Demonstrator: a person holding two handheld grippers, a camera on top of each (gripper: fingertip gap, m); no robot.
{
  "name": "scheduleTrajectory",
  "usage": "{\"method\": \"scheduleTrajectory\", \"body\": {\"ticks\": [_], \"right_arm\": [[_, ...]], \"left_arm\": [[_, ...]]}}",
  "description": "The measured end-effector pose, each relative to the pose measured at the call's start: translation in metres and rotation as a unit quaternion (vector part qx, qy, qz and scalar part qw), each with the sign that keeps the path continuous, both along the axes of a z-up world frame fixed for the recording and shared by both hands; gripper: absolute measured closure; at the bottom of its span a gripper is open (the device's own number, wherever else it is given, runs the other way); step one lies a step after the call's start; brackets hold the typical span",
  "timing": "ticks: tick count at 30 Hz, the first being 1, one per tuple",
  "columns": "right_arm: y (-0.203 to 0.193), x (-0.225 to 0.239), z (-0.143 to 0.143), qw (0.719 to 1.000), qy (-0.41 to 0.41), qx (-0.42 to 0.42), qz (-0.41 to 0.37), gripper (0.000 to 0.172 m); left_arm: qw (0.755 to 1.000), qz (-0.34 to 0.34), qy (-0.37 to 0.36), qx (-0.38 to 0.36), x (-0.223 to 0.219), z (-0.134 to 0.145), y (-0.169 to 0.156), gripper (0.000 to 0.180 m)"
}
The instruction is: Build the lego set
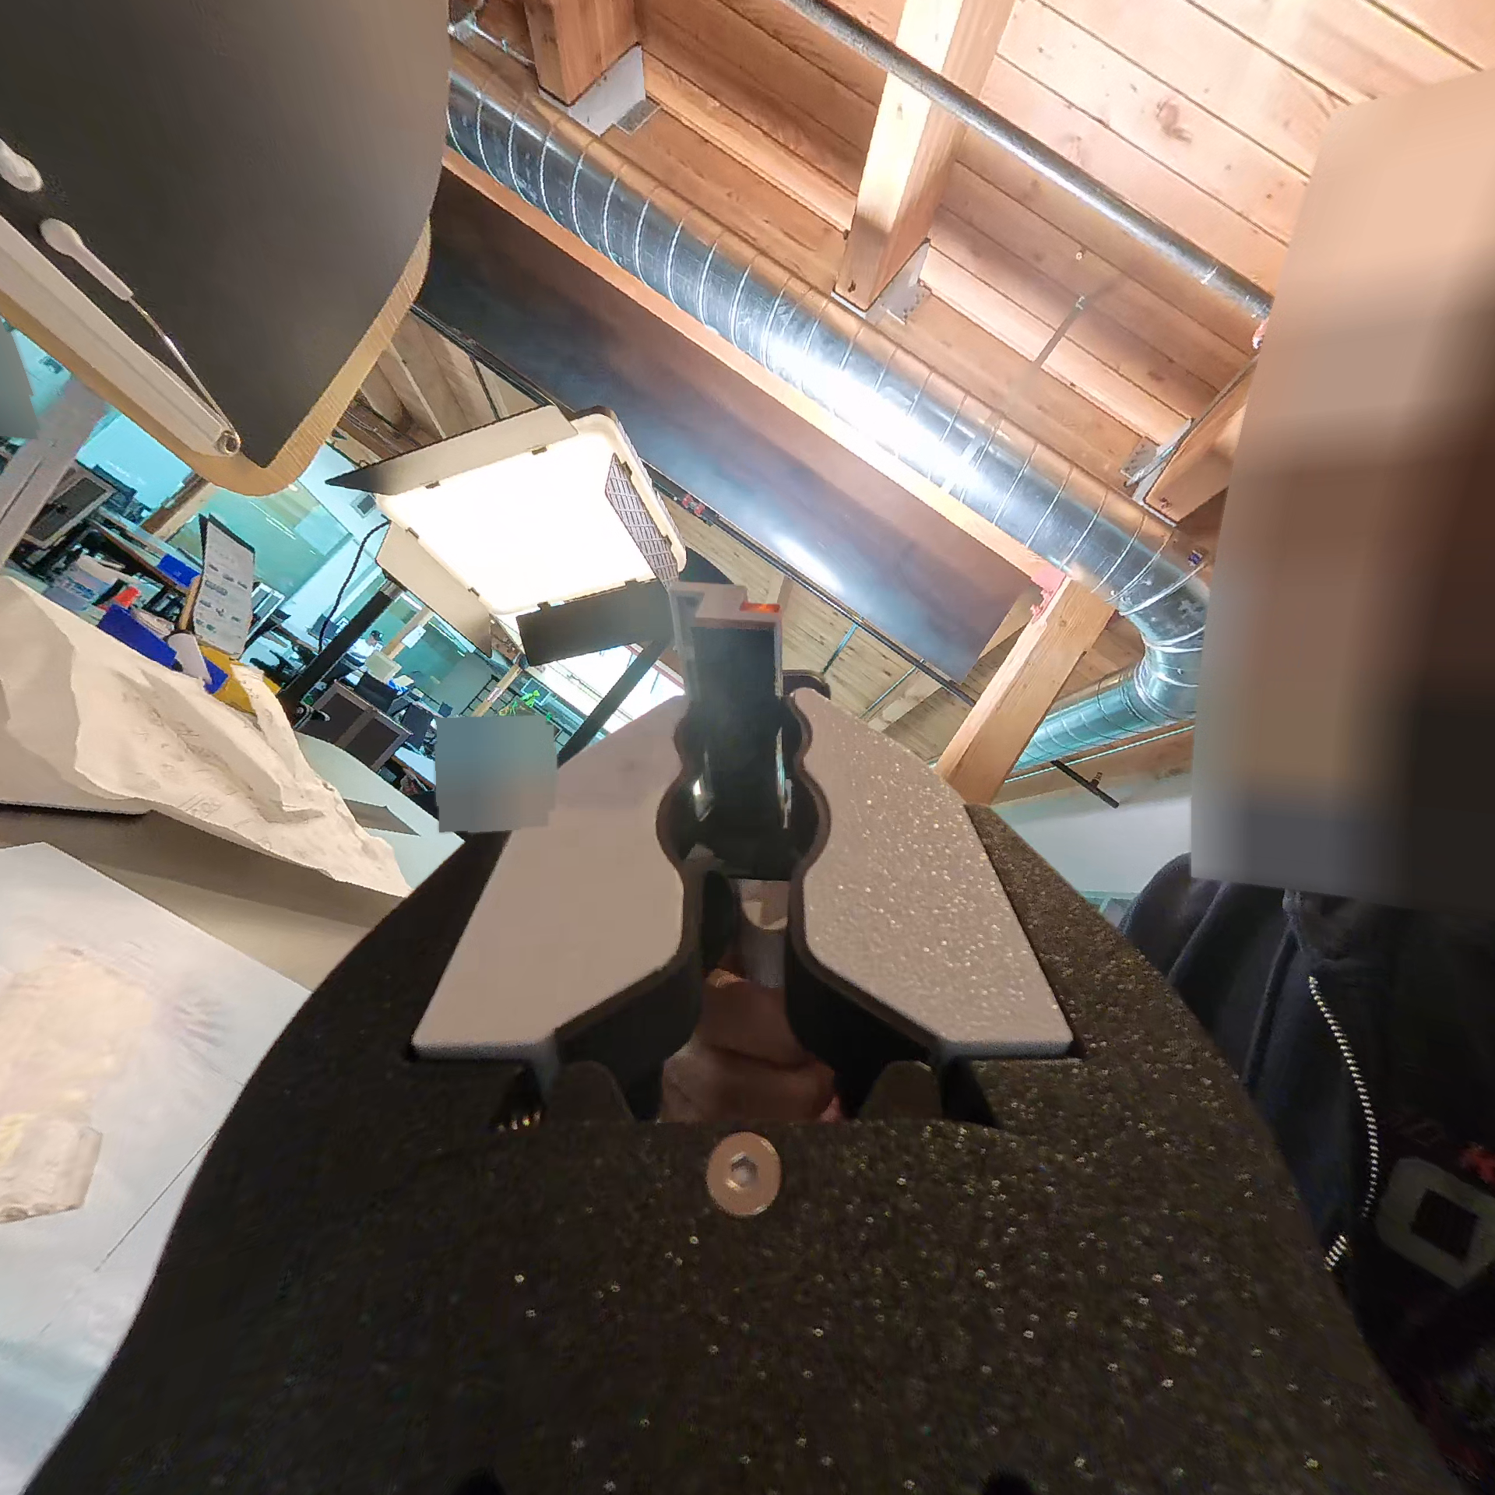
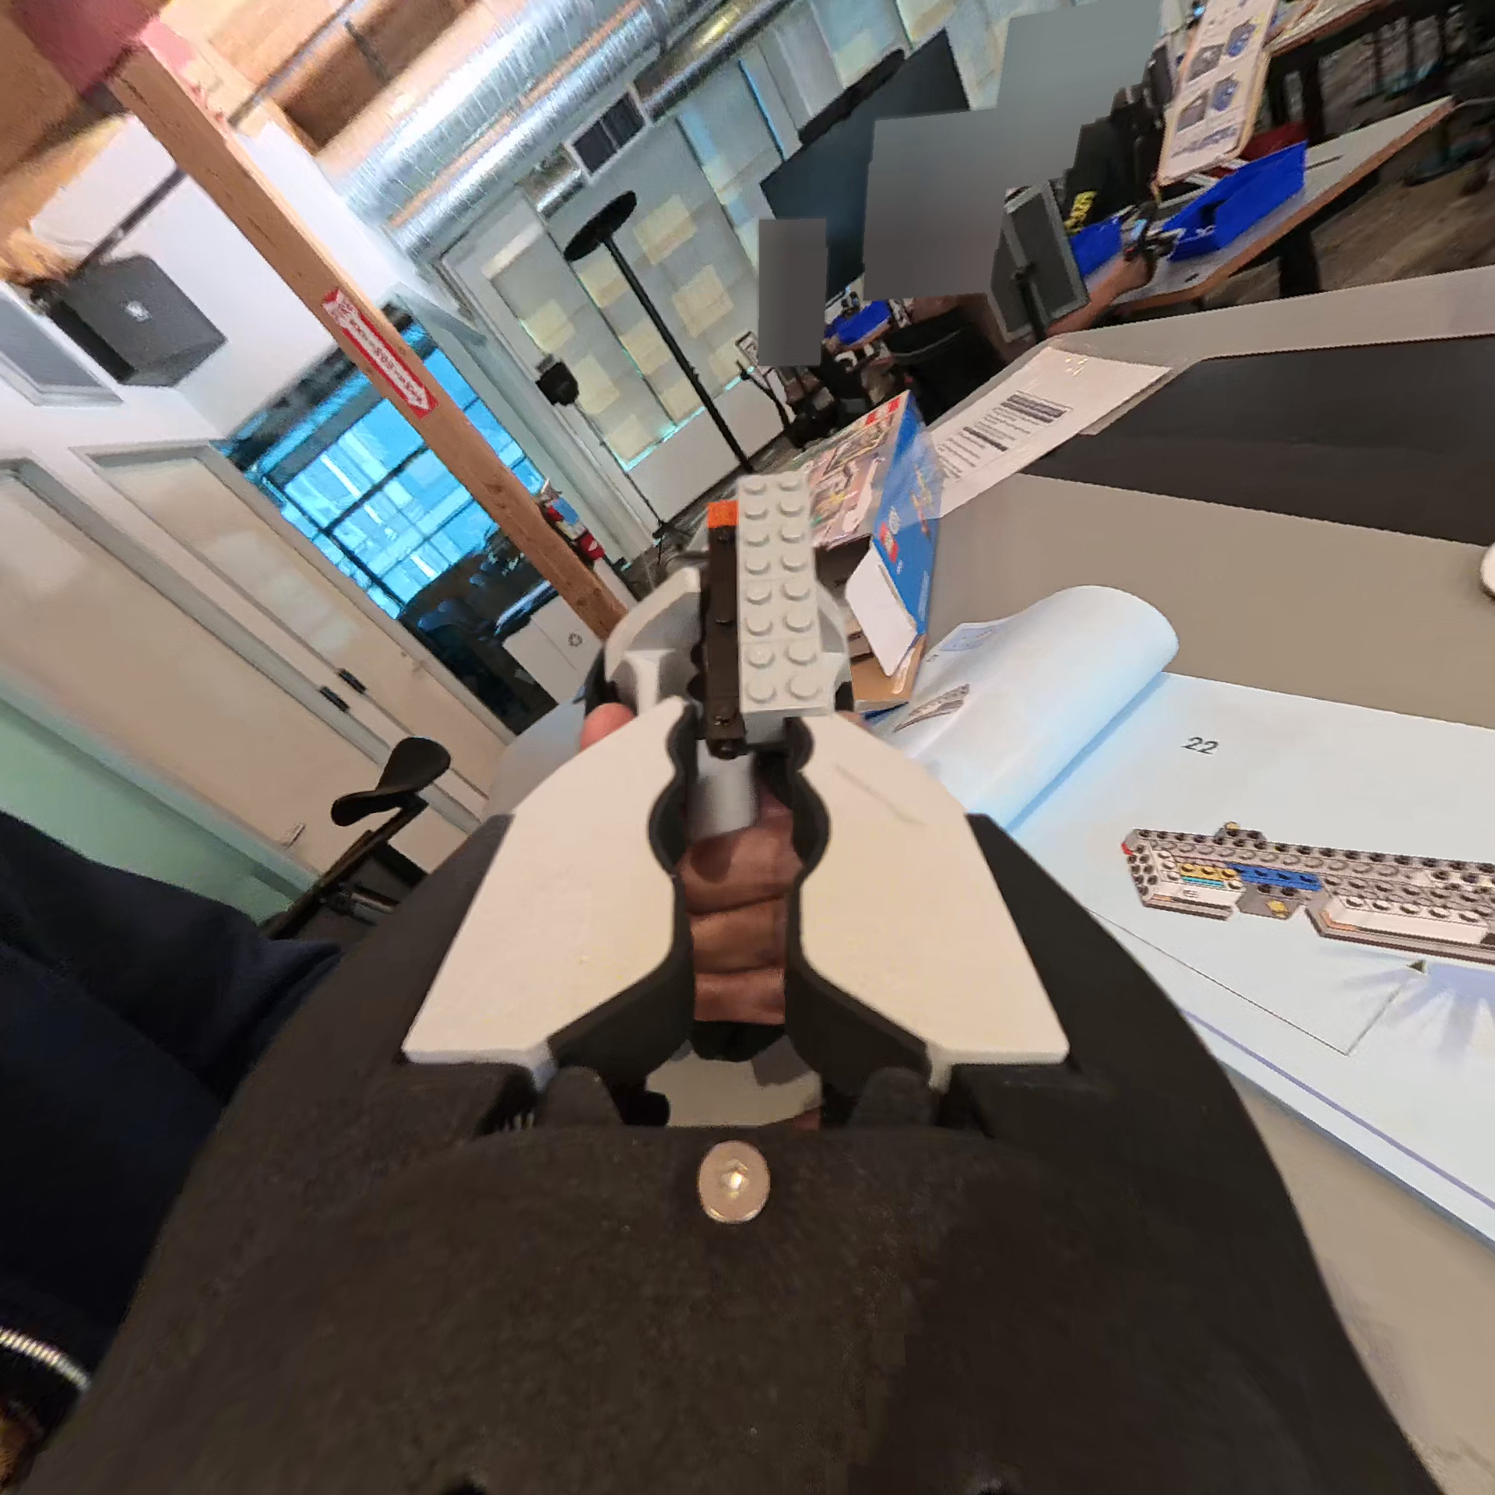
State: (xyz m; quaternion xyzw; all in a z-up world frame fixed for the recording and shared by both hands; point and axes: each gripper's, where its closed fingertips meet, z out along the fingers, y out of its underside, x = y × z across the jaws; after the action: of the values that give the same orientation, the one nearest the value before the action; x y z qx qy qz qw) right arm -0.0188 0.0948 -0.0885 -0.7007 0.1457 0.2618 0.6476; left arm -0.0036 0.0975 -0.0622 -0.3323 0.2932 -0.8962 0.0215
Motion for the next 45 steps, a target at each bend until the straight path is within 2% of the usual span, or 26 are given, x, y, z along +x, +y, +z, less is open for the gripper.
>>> {"method": "scheduleTrajectory", "body": {"ticks": [3,9,16,20,22,24,27,33,34,38,45], "right_arm": [[-0.004,0.003,-0.002,1.0,0.017,0.015,0.009,0.154],[-0.013,0.008,-0.001,0.999,0.034,0.02,0.032,0.155],[-0.013,0.002,0.0,0.999,0.004,0.021,0.043,0.155],[-0.015,0.001,0.002,0.999,-0.022,0.016,0.044,0.154],[-0.016,0.004,-0.002,0.998,-0.063,-0.004,0.032,0.146],[-0.02,0.004,-0.014,0.992,-0.111,-0.047,0.035,0.138],[-0.029,0.002,-0.046,0.971,-0.176,-0.151,0.054,0.138],[-0.078,-0.025,-0.112,0.887,-0.287,-0.341,0.118,0.138],[-0.084,-0.03,-0.116,0.878,-0.298,-0.353,0.125,0.138],[-0.083,-0.047,-0.126,0.885,-0.28,-0.347,0.133,0.142],[-0.083,-0.048,-0.142,0.875,-0.293,-0.365,0.128,0.151]], "left_arm": [[1.0,0.001,0.007,0.025,0.002,-0.003,-0.005,0.163],[0.991,0.013,0.016,0.134,0.003,-0.013,-0.021,0.161],[0.995,-0.004,0.006,0.097,0.001,-0.009,-0.027,0.163],[0.995,0.007,-0.007,0.104,-0.002,-0.006,-0.029,0.164],[0.995,0.023,-0.018,0.096,-0.003,-0.003,-0.025,0.164],[0.995,0.043,-0.034,0.08,-0.006,0.002,-0.015,0.163],[0.992,0.074,-0.058,0.088,-0.011,0.007,-0.003,0.164],[0.987,0.085,-0.08,0.114,-0.015,0.009,-0.003,0.163],[0.987,0.085,-0.078,0.115,-0.015,0.008,-0.003,0.163],[0.986,0.086,-0.073,0.125,-0.013,0.006,-0.004,0.163],[0.987,0.075,-0.064,0.13,-0.008,0.002,-0.009,0.163]]}}
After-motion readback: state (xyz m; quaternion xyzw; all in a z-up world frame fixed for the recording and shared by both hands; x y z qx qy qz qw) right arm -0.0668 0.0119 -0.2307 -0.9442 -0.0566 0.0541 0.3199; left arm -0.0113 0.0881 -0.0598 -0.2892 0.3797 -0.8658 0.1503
